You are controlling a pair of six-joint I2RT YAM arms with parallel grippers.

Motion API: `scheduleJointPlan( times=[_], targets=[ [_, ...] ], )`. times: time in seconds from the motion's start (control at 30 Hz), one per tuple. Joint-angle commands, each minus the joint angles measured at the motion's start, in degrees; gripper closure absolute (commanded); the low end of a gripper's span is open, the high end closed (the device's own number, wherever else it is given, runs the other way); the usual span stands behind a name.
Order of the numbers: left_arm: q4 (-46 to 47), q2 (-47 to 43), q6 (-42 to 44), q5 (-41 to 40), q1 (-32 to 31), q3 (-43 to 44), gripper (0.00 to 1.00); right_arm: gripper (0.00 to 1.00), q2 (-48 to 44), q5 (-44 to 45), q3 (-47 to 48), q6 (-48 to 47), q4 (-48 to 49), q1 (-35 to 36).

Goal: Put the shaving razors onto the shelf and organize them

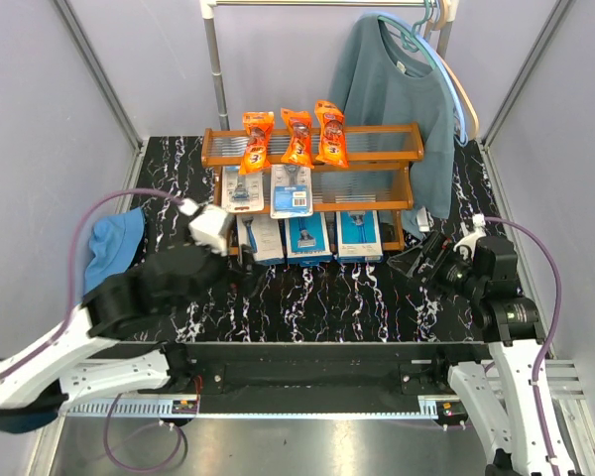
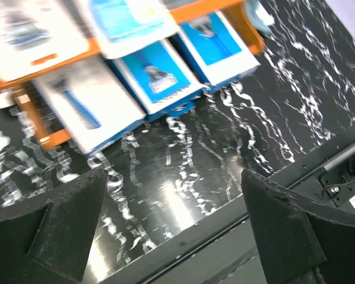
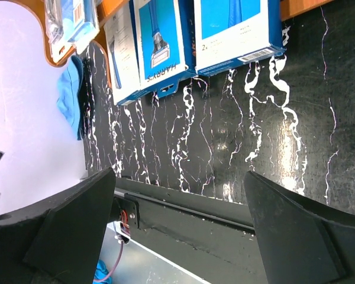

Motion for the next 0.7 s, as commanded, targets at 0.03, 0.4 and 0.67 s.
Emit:
scheduleJointPlan(
  times=[0.03, 0.4, 0.67],
  targets=[
    [-9.2, -6.8, -0.6, -4.6, 1.7, 2.1, 0.01, 0.00, 1.6, 2.4, 4.4, -2.0, -0.5, 0.1],
    [-10.9, -7.7, 0.0, -5.1, 1.7, 1.9, 0.01, 0.00, 5.6, 3.0, 5.8, -3.2, -0.3, 0.1],
    [-1.5, -0.8, 6.0, 14.7, 12.1, -4.5, 0.01, 0.00, 12.2, 6.0, 7.0, -5.8, 1.4, 0.2]
  ],
)
